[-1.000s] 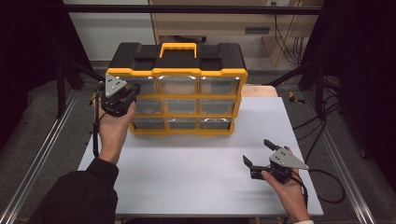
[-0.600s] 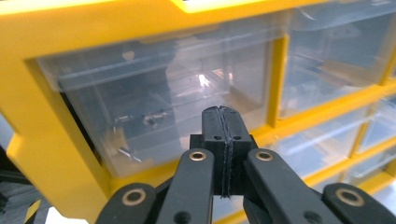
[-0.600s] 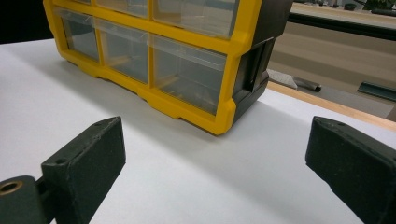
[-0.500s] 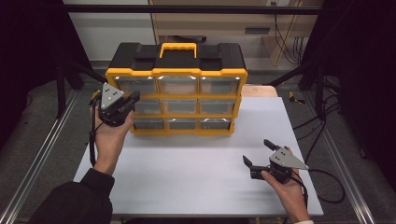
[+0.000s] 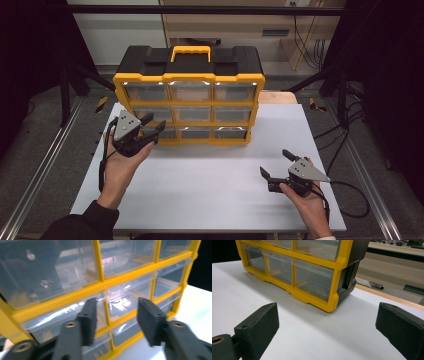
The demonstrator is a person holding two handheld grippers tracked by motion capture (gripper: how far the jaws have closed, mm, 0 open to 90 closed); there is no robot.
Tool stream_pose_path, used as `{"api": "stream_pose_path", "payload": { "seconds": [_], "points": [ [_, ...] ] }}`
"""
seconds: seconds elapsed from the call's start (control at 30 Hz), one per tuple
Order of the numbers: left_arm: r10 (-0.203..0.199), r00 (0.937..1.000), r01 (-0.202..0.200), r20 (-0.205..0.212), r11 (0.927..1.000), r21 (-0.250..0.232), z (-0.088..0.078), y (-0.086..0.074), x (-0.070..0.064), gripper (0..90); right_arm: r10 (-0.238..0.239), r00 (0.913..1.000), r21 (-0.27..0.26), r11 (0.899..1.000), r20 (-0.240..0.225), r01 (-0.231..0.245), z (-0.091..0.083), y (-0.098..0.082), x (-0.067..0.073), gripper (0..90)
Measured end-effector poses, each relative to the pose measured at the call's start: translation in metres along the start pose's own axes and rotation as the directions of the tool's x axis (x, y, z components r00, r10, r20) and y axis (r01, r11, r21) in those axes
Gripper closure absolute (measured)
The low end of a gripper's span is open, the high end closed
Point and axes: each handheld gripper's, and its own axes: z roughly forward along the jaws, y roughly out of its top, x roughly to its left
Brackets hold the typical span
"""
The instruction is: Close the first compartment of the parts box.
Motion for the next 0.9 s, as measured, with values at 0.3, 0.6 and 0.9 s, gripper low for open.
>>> {"api": "stream_pose_path", "payload": {
  "seconds": [0.3, 0.6, 0.9],
  "points": [
    [0.032, 0.9953, -0.032, 0.091, 0.9995, -0.005, 0.002, -0.016, -0.011, 17.7, -0.003, 1.0, -0.001, 1.0, 0.002, 0.003, -0.001, 0.0, 0.0, 5.0],
    [0.016, 0.9933, -0.015, 0.114, 0.9998, -0.013, -0.004, -0.036, -0.013, 2.3, -0.004, 1.0, -0.002, 1.0, 0.0, 0.004, -0.001, 0.001, 0.0, 4.9],
    [0.011, 0.9916, -0.009, 0.129, 0.9998, -0.02, -0.016, -0.052, -0.006, 2.5, -0.002, 1.0, -0.005, 1.0, 0.0, 0.002, -0.001, 0.001, 0.001, 4.9]
  ]
}}
